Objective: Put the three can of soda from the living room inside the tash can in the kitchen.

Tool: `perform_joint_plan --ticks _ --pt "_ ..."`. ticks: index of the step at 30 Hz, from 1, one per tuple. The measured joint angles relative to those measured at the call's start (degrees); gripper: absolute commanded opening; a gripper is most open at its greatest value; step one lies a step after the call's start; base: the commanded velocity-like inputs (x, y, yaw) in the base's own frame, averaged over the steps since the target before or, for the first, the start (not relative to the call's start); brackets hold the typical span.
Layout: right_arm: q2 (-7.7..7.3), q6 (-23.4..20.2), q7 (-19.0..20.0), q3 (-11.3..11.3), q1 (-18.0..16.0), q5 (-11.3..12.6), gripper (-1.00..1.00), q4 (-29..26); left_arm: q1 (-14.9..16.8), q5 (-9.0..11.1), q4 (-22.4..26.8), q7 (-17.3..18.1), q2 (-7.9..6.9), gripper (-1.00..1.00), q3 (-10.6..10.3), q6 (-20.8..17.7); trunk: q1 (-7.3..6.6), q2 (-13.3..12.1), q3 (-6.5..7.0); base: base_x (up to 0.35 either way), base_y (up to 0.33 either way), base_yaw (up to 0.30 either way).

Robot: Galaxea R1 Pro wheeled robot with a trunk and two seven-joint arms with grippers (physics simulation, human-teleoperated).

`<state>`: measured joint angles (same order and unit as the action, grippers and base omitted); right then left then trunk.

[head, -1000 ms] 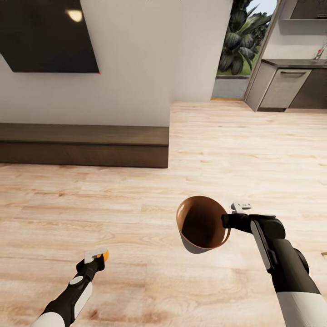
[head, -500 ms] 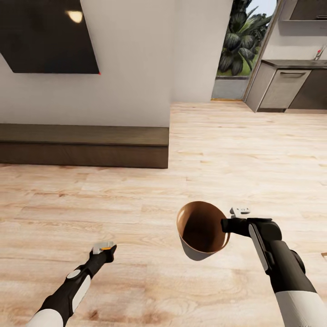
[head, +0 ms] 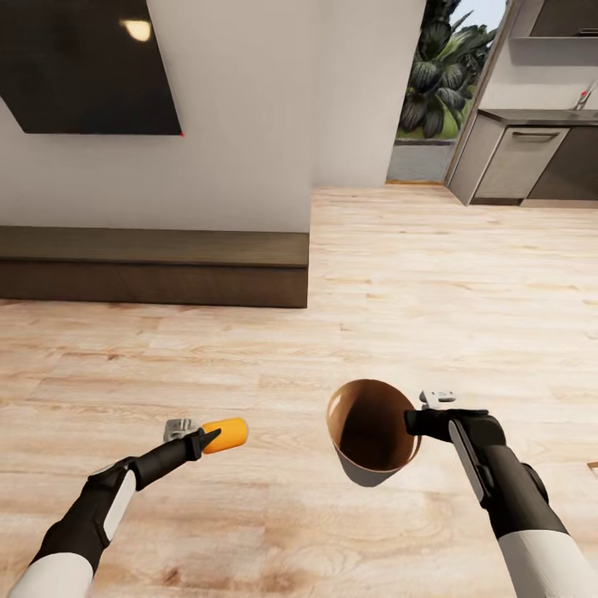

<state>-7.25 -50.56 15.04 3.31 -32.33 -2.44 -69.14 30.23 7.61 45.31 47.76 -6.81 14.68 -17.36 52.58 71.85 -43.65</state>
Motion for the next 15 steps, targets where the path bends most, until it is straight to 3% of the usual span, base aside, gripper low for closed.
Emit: perform_joint_plan --ticks 3,7,10,13,15 --pt "0.12 1.09 -0.13 -0.16 0.02 1.44 -1.00 2.10 0.01 0.03 0.64 1.52 -0.07 -1.00 0.10 -1.71 0.00 0.00 0.00 0.000 0.000 0.000" --pt "0.19 3.13 -0.57 -3.04 -0.06 0.25 -1.00 4.78 0.00 0.05 1.06 5.92 -0.12 -1.00 0.12 -5.17 0.00 0.00 0.00 0.000 0.000 0.000" --pt "0.45 4.36 -1.91 -4.45 -0.05 1.73 -1.00 6.21 0.01 0.06 1.13 8.29 -0.09 -1.00 0.10 -6.26 0.00 0.00 0.00 0.000 0.000 0.000" --pt "1.73 5.59 -4.57 -4.96 -0.06 0.25 -1.00 7.93 0.00 0.11 1.16 9.70 -0.06 -1.00 0.09 -6.75 0.00 0.00 0.00 0.000 0.000 0.000" --pt "2.78 6.81 -5.97 -5.17 -0.08 1.07 -1.00 8.78 0.00 0.12 1.14 10.75 -0.05 -1.00 0.06 -6.95 0.00 0.00 0.00 0.000 0.000 0.000"
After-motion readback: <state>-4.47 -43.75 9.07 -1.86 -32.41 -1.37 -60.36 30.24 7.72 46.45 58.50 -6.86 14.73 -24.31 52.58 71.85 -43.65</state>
